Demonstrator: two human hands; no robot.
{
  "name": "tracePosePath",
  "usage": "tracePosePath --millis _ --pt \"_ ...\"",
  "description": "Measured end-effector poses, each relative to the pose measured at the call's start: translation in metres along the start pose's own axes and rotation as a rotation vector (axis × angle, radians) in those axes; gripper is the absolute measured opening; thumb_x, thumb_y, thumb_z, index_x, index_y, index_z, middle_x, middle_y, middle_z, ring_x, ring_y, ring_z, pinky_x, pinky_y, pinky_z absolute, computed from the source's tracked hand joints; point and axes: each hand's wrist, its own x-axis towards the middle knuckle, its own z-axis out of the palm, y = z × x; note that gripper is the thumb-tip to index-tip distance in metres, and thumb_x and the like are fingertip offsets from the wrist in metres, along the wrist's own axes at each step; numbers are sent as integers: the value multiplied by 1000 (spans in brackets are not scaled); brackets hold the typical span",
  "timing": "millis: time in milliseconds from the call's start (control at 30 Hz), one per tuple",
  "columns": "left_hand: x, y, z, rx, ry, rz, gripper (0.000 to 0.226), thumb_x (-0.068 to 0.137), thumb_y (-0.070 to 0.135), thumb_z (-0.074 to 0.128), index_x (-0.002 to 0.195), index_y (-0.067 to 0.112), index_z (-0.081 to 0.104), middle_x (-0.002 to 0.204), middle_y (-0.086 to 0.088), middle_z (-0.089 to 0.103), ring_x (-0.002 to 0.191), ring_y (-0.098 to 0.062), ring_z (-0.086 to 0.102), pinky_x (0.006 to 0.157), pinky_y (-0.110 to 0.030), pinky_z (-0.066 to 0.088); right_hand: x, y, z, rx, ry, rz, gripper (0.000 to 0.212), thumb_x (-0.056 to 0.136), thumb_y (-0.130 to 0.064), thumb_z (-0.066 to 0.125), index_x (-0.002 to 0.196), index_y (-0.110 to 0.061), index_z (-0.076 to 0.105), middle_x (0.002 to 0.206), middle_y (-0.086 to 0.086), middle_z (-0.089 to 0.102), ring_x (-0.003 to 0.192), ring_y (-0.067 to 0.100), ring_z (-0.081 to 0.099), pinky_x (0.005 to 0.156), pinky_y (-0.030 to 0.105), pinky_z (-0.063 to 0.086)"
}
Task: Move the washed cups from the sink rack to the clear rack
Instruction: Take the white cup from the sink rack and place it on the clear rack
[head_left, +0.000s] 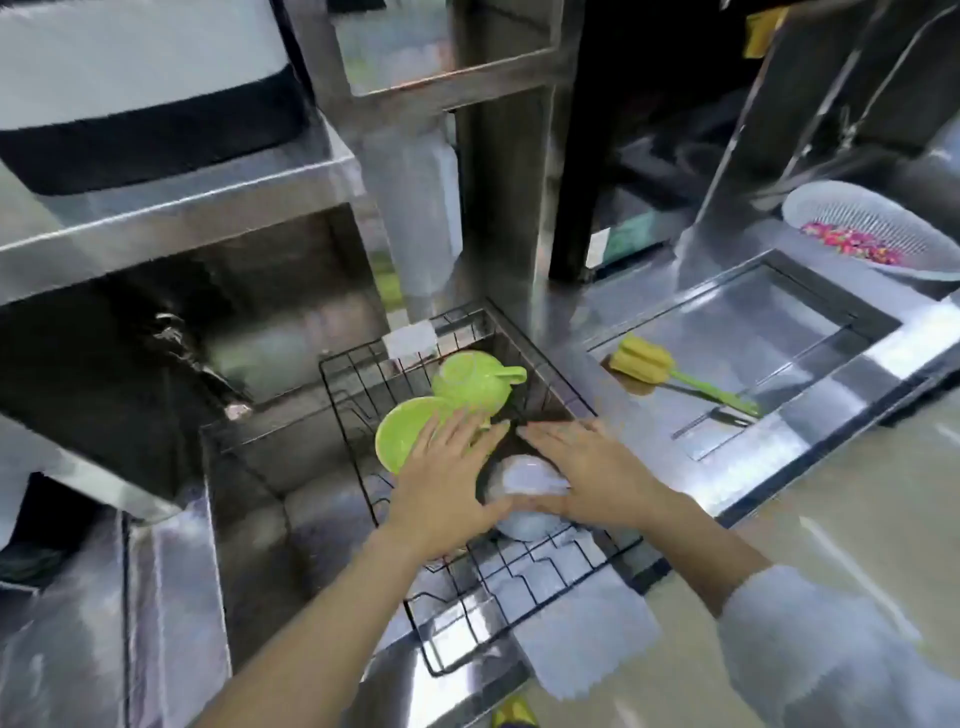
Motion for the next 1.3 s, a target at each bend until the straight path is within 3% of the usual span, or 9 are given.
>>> tracePosePath --millis 67,167,267,367,467,700,833,1067,1300 --pt "1 4 14 23 -101 69 89 66 76 34 138 23 34 145 -7 41 139 -25 27 110 -35 -8 0 4 5 7 -185 13 85 77 -60 56 141 -14 25 144 9 41 129 26 41 105 40 31" --pt "-3 6 32 27 -219 25 101 65 76 41 144 22 11 151 -3 30 143 -19 9 108 -35 -16 2 4 11 -24 -315 76 97 74 -52 62 145 -14 8 147 8 36 130 26 38 105 38 28" --pt "-1 12 40 8 -289 -46 108 68 67 57 144 18 -2 152 -5 24 143 -19 3 109 -37 -15 10 1 23 -31 -370 105 104 68 -46 71 143 -13 6 140 11 39 125 29 41 102 43 30" --pt "1 18 43 30 -278 -116 95 75 48 60 143 16 3 145 -6 34 141 -20 10 111 -40 -12 16 2 31 17 -365 148 99 65 -37 75 139 -13 13 132 12 45 118 31 47 96 43 35" --pt "2 19 42 -2 -243 -153 88 71 43 63 140 19 14 131 -5 48 135 -21 24 109 -40 -13 18 4 32 41 -341 137 87 64 -31 76 131 -14 24 122 13 52 108 33 54 87 41 42" --pt "-9 16 5 -112 -127 -194 94 56 65 56 136 25 27 119 0 57 125 -20 37 108 -37 -12 22 -6 2 38 -295 34 87 61 -36 76 131 -20 26 115 9 58 99 32 59 75 37 44" --pt "-18 6 -43 -196 -45 -240 99 52 53 76 136 31 28 121 3 53 123 -15 34 111 -36 -9 38 -30 -38 144 -290 -37 88 53 -36 80 126 -29 31 115 2 59 100 26 58 78 40 51" --pt "-68 -24 -138 -229 132 -261 96 50 52 76 133 38 31 111 13 46 112 -8 32 98 -21 12 51 -114 -102 227 -192 -194 77 56 -37 78 120 -40 36 113 -10 60 97 16 56 82 39 51" --pt "-173 -63 -221 -108 325 -258 93 51 60 72 132 41 29 123 7 53 116 -11 38 102 -26 16 48 -235 -130 278 -112 -369 80 55 -41 80 119 -47 33 116 -16 58 104 14 56 88 43 50"
